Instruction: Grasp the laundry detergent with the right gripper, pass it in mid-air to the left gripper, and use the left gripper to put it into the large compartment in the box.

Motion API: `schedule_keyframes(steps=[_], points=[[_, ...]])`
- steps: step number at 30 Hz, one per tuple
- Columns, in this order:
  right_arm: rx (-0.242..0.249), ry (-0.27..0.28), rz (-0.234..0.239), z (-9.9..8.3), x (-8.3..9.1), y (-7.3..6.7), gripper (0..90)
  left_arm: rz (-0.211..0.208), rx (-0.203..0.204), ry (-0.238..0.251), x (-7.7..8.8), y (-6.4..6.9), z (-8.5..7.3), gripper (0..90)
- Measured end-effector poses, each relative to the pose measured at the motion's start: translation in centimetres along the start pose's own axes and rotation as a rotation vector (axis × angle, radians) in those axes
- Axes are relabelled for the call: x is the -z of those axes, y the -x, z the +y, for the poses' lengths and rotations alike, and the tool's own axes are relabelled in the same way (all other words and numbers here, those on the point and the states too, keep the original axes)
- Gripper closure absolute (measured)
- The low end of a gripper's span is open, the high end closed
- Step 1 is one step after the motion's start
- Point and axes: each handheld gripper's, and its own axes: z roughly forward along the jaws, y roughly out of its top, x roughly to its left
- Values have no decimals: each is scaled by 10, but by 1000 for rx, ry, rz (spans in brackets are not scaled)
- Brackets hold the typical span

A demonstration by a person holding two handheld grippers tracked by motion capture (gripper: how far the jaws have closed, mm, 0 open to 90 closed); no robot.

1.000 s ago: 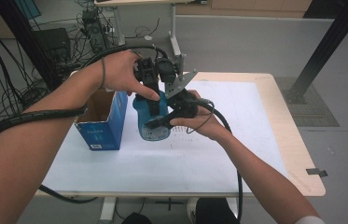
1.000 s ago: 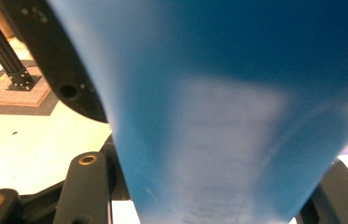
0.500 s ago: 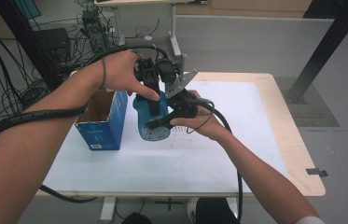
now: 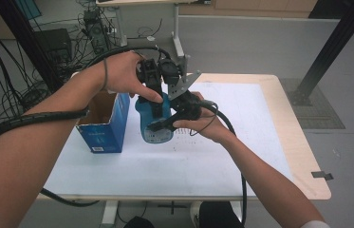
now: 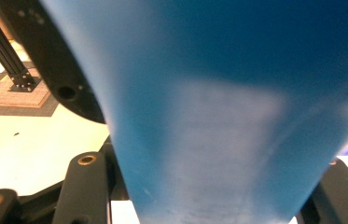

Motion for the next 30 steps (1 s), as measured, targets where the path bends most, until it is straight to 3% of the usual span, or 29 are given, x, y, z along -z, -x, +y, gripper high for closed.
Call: schedule_keyframes(steps=[30], points=[[-5, 19, -16, 0, 2, 0, 412, 12, 3, -2, 4, 1, 3, 366]])
